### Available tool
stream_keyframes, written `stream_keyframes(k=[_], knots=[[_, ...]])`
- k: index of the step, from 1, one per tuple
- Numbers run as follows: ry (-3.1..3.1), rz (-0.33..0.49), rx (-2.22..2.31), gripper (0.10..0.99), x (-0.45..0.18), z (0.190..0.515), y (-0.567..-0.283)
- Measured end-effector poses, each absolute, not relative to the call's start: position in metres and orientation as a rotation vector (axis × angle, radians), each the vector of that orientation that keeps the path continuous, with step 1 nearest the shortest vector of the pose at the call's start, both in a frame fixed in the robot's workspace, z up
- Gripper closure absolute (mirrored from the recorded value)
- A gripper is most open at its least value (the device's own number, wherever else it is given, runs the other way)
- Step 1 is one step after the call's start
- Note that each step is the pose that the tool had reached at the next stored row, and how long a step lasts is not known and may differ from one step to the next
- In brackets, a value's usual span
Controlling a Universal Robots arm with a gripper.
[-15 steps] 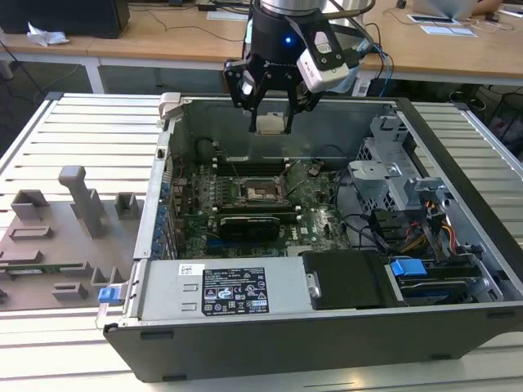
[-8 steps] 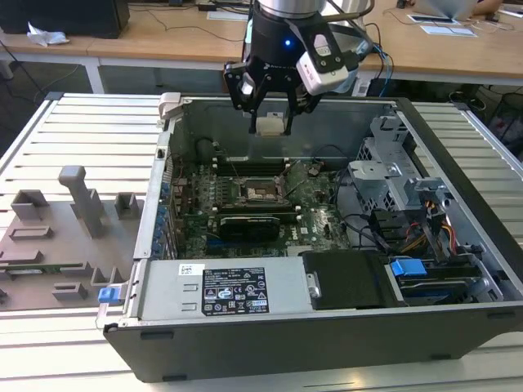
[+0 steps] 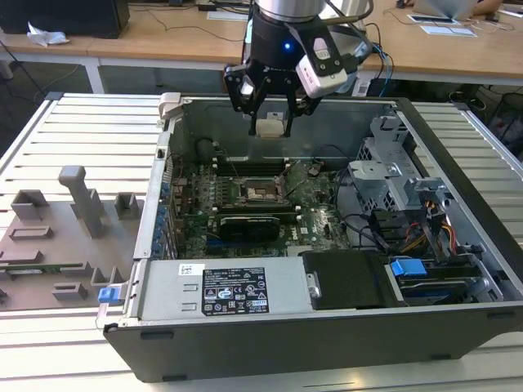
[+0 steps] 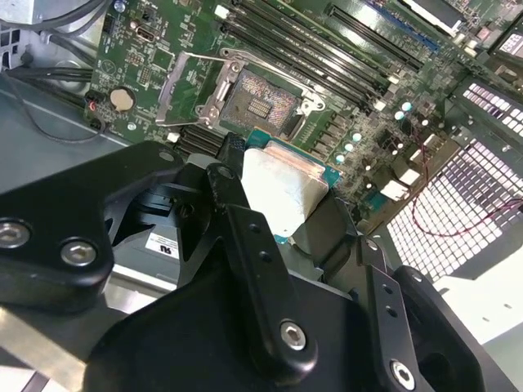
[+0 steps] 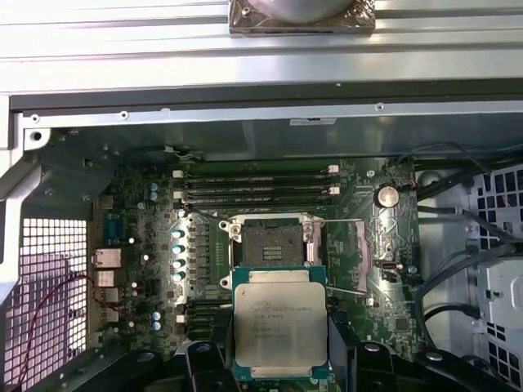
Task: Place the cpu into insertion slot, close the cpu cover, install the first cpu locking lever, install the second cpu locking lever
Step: 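Place the cpu into insertion slot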
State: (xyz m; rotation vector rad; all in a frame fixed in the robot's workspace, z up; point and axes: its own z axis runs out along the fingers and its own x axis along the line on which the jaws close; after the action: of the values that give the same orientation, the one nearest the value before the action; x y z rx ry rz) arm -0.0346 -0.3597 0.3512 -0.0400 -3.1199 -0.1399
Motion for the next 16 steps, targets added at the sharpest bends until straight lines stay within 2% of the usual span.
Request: stream_keyframes(k=[16], knots=[[-3.120,-0.140,-0.040,0.541,-0.0346,0.3441,-0.3597]])
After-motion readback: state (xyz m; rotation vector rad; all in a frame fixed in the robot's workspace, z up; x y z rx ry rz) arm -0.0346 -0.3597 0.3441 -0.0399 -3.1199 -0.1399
